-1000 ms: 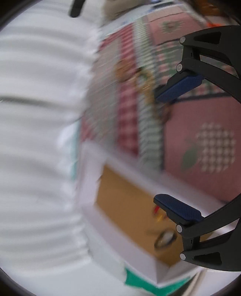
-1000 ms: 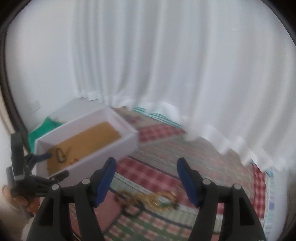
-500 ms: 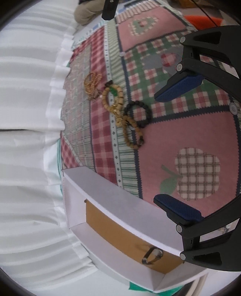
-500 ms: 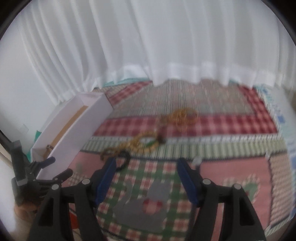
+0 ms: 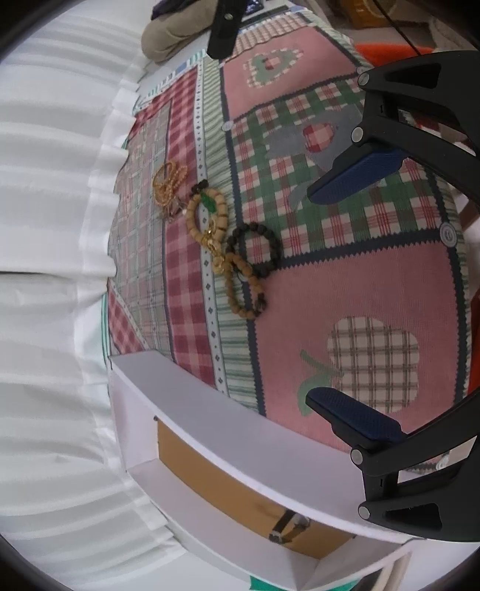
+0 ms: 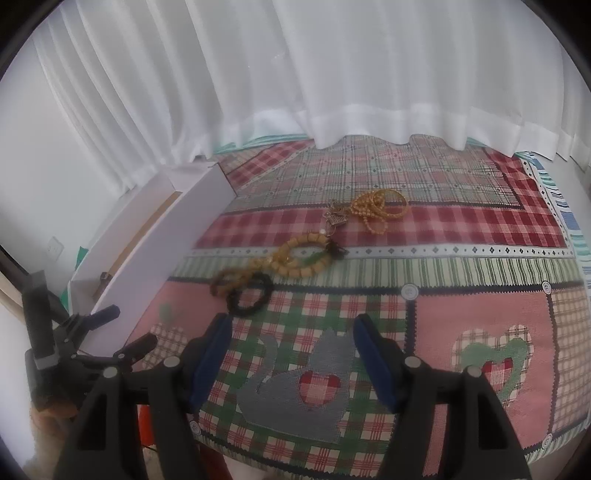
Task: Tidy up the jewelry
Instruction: 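Move both open tools back over the remaining jewelry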
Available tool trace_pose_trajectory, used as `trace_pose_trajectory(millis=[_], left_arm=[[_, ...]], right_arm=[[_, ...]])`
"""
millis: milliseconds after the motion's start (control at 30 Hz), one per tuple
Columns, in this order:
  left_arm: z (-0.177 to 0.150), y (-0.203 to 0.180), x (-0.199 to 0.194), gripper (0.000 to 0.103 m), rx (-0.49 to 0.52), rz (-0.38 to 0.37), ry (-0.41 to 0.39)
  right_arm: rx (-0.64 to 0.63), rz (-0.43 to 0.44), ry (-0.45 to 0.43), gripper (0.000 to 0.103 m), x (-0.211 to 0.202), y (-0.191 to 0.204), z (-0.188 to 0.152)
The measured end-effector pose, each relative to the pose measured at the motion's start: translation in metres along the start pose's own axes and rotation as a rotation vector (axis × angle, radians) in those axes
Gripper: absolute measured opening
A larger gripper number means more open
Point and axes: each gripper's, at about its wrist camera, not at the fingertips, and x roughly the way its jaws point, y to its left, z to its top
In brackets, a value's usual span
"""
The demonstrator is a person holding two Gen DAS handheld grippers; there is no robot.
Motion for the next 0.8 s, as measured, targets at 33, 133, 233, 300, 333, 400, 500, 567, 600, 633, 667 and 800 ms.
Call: trace_pose_trajectory(millis=[33,133,233,300,333,400,500,567,600,633,667,800], left_arm=[[-0.001,-0.001,0.001,0.1,0.001,-0.002,0.003],[-0.003,-0.004,0.008,0.1,0.004,-0.006,0.022],[-0.004,-0.006,0.012,0.1,0.007,-0.011,0.034],[-0.004,-0.006,0.013,0.1,0.011,-0.008,0.034],[-0.004,-0.006,0.014,0.1,0.012,-0.006,0.034],[-0.003,-0.005,0.015,0.1,0.009,-0.005,0.036],[-0.002,-0.002,0.019,0.099,0.006,-0.007,0.046],[-0.001,-0.001,0.023,0.099,0.009,-0.013,0.055],[0.0,-0.001,0.025,0.099,0.013,-0.021,0.06],[0.001,0.0,0.027,0.099,0.017,-0.027,0.063],[0.003,0.001,0.029,0.099,0.023,-0.032,0.066],[0.012,0.008,0.036,0.099,0.045,-0.034,0.068]], right_arm=[[-0.001,-0.002,0.006,0.07,0.001,0.0,-0.001],[0.0,-0.011,0.028,0.07,0.007,-0.001,-0.005],[0.004,-0.017,0.043,0.07,0.011,-0.003,-0.009],[0.005,-0.016,0.054,0.07,0.015,-0.004,-0.011],[0.006,-0.016,0.06,0.07,0.018,-0.004,-0.011],[0.009,-0.013,0.073,0.07,0.023,-0.004,-0.012],[0.008,-0.005,0.09,0.07,0.03,-0.003,-0.013],[0.005,-0.001,0.101,0.07,0.034,-0.002,-0.013],[0.004,0.002,0.107,0.07,0.035,-0.002,-0.013],[0.005,0.006,0.111,0.07,0.037,-0.002,-0.012],[0.01,0.012,0.117,0.07,0.039,-0.003,-0.012],[0.041,0.014,0.125,0.07,0.042,-0.013,-0.011]])
